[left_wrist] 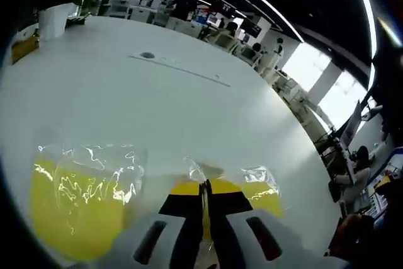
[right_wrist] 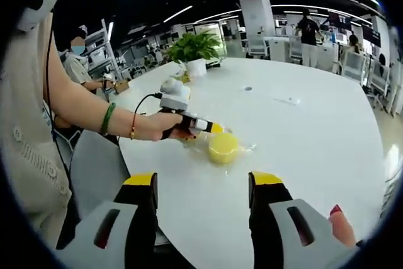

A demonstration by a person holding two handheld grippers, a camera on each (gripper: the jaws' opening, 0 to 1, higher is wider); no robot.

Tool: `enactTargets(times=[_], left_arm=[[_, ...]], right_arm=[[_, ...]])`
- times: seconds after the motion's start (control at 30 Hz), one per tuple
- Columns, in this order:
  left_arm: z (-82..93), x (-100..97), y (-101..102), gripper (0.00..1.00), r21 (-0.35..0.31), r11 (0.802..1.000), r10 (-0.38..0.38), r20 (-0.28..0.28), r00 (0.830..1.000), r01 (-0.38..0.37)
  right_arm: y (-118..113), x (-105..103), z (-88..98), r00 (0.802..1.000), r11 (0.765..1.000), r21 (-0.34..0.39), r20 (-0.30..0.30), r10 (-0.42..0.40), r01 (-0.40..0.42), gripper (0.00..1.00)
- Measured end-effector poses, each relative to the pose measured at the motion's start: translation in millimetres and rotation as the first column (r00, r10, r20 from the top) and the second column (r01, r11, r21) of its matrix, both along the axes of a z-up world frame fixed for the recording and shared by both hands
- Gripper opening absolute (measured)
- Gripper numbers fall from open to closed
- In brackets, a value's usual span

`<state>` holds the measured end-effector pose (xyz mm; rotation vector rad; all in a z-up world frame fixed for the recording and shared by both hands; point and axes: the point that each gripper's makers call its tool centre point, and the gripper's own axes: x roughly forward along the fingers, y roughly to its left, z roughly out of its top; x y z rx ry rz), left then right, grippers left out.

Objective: Compare the silicone blocks by pressing each to a similar depth, holding the contact briefly, and releasing to observe deformation and rebound differences across the visible hardness samples.

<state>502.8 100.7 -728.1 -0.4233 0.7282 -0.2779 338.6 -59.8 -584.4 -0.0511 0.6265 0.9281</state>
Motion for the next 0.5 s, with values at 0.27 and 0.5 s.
enactTargets(times=[0.27, 0.5], left_arm=[[4.7, -1.2, 5, 0.08, 0.055, 0.998, -0.023, 0.04, 0.999, 0.021], [11.5, -5.7, 6, 0.14, 0.115, 0.991, -0.07, 0.07, 0.995, 0.061]], right_arm=[[5, -3, -0.8, 1.0, 1.0, -0.003, -0.002, 0.008, -0.008, 0.53], [7, -5, 3.7, 1.0, 1.0, 0.0, 0.004, 0.005, -0.005, 0.53]])
